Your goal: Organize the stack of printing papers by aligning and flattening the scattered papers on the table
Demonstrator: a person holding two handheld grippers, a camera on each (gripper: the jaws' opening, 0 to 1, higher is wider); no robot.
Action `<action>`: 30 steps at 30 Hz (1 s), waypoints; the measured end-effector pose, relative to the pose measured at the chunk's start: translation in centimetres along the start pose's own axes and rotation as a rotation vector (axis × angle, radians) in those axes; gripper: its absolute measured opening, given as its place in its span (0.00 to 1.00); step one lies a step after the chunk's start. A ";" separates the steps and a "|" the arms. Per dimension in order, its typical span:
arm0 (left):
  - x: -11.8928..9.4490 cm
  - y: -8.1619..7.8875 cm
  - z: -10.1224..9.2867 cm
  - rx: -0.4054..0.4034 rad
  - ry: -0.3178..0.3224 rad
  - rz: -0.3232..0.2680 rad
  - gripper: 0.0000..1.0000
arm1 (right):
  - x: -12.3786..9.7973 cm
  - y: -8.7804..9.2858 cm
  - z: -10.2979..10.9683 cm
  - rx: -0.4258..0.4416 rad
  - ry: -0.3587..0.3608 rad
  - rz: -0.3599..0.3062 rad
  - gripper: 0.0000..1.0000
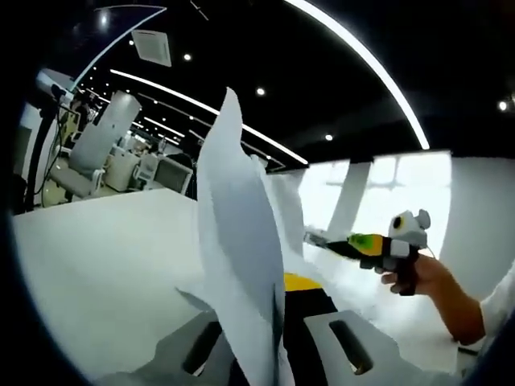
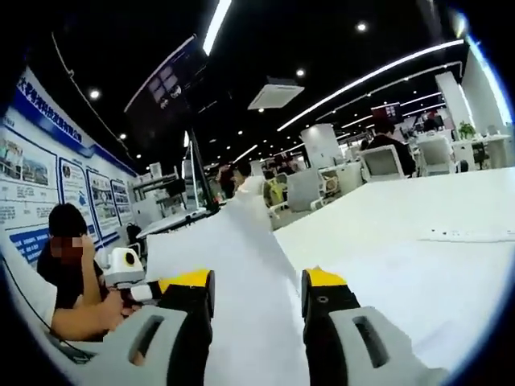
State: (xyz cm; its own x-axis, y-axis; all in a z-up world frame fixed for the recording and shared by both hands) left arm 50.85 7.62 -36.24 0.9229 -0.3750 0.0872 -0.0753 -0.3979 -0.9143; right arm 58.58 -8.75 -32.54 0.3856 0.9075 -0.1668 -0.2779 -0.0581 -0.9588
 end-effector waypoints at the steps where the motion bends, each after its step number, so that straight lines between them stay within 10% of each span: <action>1: 0.0 -0.1 -0.2 -0.003 0.016 -0.003 0.06 | 0.0 0.1 -0.1 -0.016 0.000 0.006 0.39; 12: -0.5 -0.8 -1.4 -0.050 0.131 -0.037 0.06 | 0.1 -1.6 -2.1 -0.071 -0.124 0.065 0.38; 21: -0.8 -1.0 -2.1 -0.095 0.209 -0.037 0.06 | 1.4 1.2 -2.3 0.090 -0.320 0.126 0.30; 26: -0.9 -1.0 -2.2 -0.096 0.218 -0.030 0.06 | 1.0 1.7 -1.4 0.245 -0.428 0.152 0.09; 30: -1.0 -1.1 -2.1 -0.104 0.216 -0.033 0.06 | 0.6 1.6 -0.9 0.203 -0.441 0.141 0.08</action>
State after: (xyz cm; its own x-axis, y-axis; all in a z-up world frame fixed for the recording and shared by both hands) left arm 49.24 6.69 -34.51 0.8243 -0.5260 0.2093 -0.0951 -0.4931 -0.8647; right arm 59.13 -8.65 -34.38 -0.0639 0.9886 -0.1362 -0.4832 -0.1501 -0.8625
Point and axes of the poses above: the point that each gripper's makers call its tool centre point, and the gripper's own axes: x roughly forward along the fingers, z roughly to its left, y roughly out of its underside, the point moved 3 cm from there along -x, roughly backward along the fingers, and after that the axes turned 3 degrees about z, right-handed, at the moved point
